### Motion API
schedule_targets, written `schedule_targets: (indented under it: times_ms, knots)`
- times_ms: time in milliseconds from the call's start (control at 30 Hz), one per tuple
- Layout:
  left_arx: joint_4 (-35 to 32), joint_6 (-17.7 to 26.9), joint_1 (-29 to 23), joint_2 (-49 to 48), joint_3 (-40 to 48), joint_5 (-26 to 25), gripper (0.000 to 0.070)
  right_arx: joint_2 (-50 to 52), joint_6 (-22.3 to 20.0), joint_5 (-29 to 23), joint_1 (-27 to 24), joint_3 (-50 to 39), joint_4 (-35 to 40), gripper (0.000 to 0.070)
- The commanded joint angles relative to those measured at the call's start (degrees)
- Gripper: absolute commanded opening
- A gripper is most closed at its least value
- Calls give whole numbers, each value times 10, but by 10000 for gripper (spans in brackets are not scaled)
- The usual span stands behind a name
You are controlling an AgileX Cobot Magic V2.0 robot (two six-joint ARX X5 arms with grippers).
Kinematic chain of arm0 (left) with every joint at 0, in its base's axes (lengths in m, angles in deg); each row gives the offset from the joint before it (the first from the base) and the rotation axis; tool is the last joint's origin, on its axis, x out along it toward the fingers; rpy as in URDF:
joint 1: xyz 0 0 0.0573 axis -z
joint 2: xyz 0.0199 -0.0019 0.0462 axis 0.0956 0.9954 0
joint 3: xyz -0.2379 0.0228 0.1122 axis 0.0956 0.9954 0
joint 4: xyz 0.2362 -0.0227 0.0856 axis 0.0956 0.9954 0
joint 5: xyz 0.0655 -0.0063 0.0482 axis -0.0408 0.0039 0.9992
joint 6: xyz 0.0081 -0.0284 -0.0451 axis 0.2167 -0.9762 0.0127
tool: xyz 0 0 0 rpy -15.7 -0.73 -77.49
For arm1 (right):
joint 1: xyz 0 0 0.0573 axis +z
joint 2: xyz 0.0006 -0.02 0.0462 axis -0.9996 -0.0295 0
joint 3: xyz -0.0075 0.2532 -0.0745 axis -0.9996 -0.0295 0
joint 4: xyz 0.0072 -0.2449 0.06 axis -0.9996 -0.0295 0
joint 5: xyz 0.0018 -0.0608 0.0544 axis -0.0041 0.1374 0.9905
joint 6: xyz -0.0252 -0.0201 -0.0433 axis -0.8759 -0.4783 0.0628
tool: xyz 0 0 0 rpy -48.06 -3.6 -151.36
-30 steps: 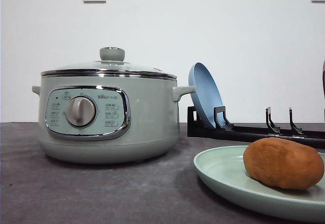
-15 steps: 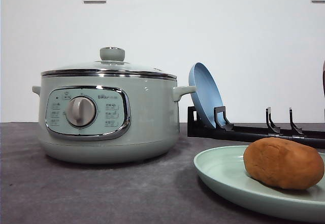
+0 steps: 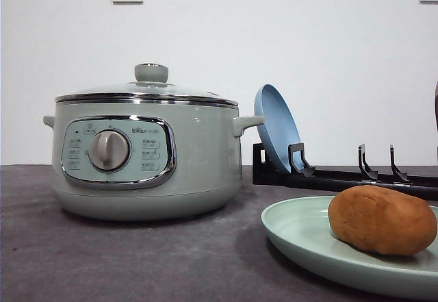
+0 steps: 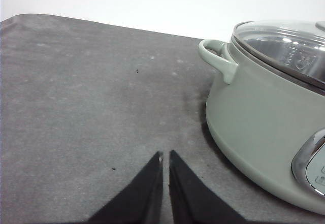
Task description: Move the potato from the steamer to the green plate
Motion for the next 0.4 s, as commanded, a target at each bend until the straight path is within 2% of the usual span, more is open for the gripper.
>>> schedule_targets:
  times_ms: [0, 367]
  knots:
    - [-2, -4, 1, -1, 12, 1, 17, 1, 7, -2, -1, -4, 6, 0]
    - [-2, -4, 1, -1, 12, 1, 17, 1, 7, -2, -1, -4, 6, 0]
